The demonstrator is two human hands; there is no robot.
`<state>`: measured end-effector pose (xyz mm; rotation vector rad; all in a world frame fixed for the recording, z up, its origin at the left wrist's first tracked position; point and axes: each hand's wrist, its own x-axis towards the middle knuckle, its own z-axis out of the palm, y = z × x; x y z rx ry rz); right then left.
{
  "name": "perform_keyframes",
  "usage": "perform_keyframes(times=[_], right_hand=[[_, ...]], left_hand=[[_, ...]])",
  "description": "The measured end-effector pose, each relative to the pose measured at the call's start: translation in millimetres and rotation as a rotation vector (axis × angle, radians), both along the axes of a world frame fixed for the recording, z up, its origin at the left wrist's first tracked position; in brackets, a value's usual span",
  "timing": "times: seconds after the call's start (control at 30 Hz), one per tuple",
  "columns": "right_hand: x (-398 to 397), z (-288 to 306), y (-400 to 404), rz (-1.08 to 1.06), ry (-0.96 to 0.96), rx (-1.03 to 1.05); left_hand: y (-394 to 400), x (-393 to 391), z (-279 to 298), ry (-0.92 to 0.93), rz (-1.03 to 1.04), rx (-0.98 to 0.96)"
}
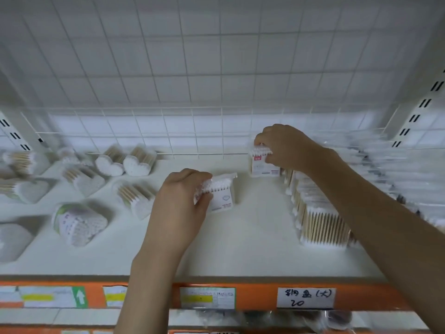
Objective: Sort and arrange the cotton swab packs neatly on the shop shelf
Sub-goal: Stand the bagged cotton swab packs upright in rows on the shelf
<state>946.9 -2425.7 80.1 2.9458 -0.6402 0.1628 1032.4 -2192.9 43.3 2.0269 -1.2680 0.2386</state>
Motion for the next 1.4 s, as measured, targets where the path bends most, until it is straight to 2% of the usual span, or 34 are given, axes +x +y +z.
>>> perform_keyframes(times=[0.33, 0.5, 0.63, 1.07, 1.27, 1.4], right_hand=[[-3, -12, -9, -0.033, -0.005, 0.049], [-19, 1, -15, -0.019, -0.074, 0.122], [-39, 11, -19, -0.046, -0.147, 0.077], [-81, 13, 6, -0.087, -0.354, 0.144], [-82, 7, 18, -0.105, -0.362, 0.181], [-77, 4, 31, -0.11, -0.372, 0.197]], left_hand=[[-20, -14, -6, -0.042, 0.014, 0.038], [-58, -21, -8, -0.148, -0.06, 0.165], [-90, -23, -8, -0.221, -0.067, 0.23], [-139, -24, 1, -0.105, -0.026, 0.341], [-144, -20, -1, -0.268, 0.0, 0.387], [-137, -19, -1, -0.245, -0.01, 0.359]])
